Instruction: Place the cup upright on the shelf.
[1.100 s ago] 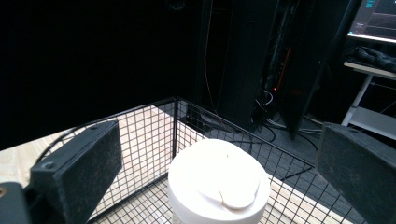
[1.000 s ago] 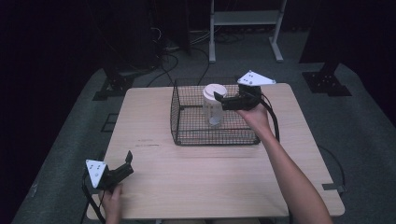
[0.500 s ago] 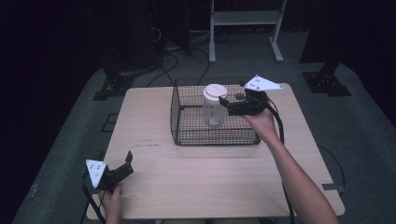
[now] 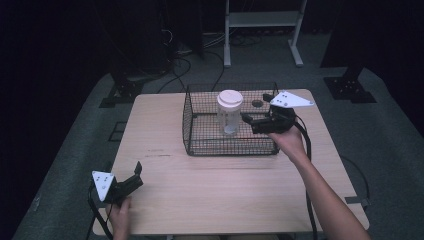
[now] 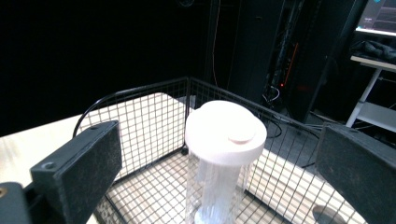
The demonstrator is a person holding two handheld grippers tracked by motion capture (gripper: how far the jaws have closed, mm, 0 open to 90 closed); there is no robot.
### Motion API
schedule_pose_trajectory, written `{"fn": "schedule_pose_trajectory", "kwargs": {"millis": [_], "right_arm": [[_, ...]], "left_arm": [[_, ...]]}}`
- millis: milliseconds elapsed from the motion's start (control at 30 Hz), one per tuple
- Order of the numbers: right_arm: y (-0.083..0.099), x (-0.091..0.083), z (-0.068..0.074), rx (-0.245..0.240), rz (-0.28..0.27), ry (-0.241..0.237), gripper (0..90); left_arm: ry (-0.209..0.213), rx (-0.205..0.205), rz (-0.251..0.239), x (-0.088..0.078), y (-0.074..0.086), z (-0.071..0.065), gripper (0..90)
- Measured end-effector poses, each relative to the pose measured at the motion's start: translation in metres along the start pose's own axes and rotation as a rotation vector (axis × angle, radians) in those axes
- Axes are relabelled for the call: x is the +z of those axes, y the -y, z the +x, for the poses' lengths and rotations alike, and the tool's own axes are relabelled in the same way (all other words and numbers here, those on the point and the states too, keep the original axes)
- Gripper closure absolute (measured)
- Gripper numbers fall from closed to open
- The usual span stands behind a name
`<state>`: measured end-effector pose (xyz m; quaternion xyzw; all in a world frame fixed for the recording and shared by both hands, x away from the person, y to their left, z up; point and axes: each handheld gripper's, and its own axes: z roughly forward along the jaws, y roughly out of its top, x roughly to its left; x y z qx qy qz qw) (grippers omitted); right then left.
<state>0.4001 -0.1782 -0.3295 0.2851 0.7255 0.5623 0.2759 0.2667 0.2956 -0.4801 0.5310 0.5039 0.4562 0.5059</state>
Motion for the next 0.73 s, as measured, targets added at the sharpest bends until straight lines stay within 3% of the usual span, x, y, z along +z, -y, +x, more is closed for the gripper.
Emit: {"fn": "schedule_pose_trajectory", "kwargs": {"millis": [400, 733], "right_arm": [[0.018, -0.02, 0.01, -0.001, 0.012, -0.025, 0.1], [0.045, -0.042, 0.023, 0.014, 0.022, -0.046, 0.1]], "left_arm": [[-0.001, 0.001, 0.002, 0.0, 0.0, 0.0, 0.0], [-0.001, 0.003, 0.001, 0.0, 0.0, 0.0, 0.0]]}}
